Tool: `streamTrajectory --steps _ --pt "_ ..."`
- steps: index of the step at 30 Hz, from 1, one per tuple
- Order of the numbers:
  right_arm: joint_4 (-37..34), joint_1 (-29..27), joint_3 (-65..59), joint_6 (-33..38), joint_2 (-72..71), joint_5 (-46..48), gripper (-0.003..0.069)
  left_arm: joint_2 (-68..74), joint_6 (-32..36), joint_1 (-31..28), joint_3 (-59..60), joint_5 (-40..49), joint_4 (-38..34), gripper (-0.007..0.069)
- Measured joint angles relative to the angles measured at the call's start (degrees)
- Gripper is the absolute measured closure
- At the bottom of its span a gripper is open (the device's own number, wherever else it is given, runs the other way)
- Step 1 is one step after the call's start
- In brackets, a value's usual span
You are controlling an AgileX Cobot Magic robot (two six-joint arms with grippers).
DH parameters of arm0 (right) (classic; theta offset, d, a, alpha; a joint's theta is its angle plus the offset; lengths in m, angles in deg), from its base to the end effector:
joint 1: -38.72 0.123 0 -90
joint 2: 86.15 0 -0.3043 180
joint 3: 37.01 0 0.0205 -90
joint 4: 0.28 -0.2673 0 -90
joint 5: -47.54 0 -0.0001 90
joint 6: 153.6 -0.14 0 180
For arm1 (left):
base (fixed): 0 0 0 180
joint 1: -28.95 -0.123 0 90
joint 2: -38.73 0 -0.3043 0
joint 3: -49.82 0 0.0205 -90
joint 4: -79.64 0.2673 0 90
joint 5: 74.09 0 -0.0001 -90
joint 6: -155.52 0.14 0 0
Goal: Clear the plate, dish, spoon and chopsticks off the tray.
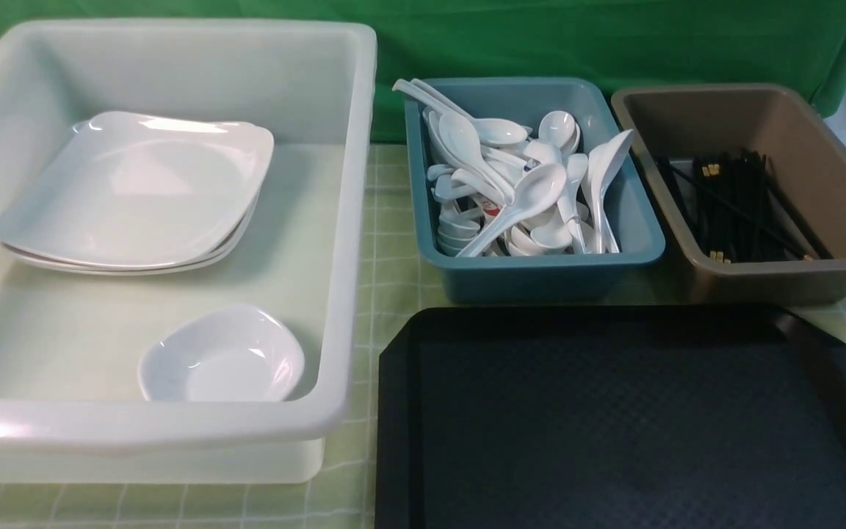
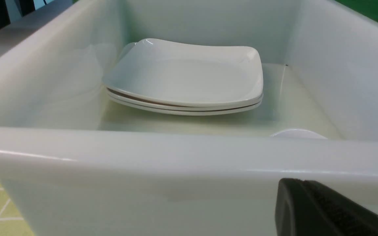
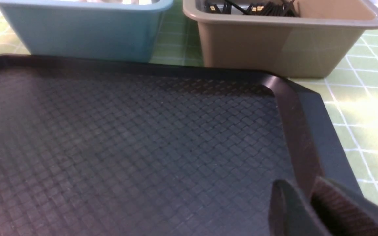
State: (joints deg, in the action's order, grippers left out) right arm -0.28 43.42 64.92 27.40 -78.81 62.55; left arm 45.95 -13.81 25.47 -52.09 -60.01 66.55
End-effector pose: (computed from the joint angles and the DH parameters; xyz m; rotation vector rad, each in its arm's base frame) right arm 0.1003 0.0082 0.1783 -0.0872 1.7507 0.0471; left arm 0.1012 -0.0016 0.1815 -0.0426 1.7279 -0.0291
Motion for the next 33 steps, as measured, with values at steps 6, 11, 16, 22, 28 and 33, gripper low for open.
streamTrajectory --steps 6,11,16,22,28,33 --pt "0.00 0.00 0.00 0.00 0.00 0.00 0.0491 0.00 0.00 0.00 0.00 0.00 0.00 0.0607" --pt "0.00 0.00 0.00 0.00 0.00 0.00 0.0480 0.00 0.00 0.00 0.00 0.00 0.00 0.0605" --pt "0.00 0.00 0.00 0.00 0.00 0.00 0.0475 0.00 0.00 0.00 0.00 0.00 0.00 0.0605" --pt "0.00 0.00 0.00 0.00 0.00 0.00 0.0459 0.00 0.00 0.00 0.00 -0.03 0.00 0.0604" --pt "0.00 0.00 0.00 0.00 0.00 0.00 0.0440 0.00 0.00 0.00 0.00 -0.03 0.00 0.0604" --pt "0.00 0.00 0.00 0.05 0.00 0.00 0.0425 0.00 0.00 0.00 0.00 -0.07 0.00 0.0604"
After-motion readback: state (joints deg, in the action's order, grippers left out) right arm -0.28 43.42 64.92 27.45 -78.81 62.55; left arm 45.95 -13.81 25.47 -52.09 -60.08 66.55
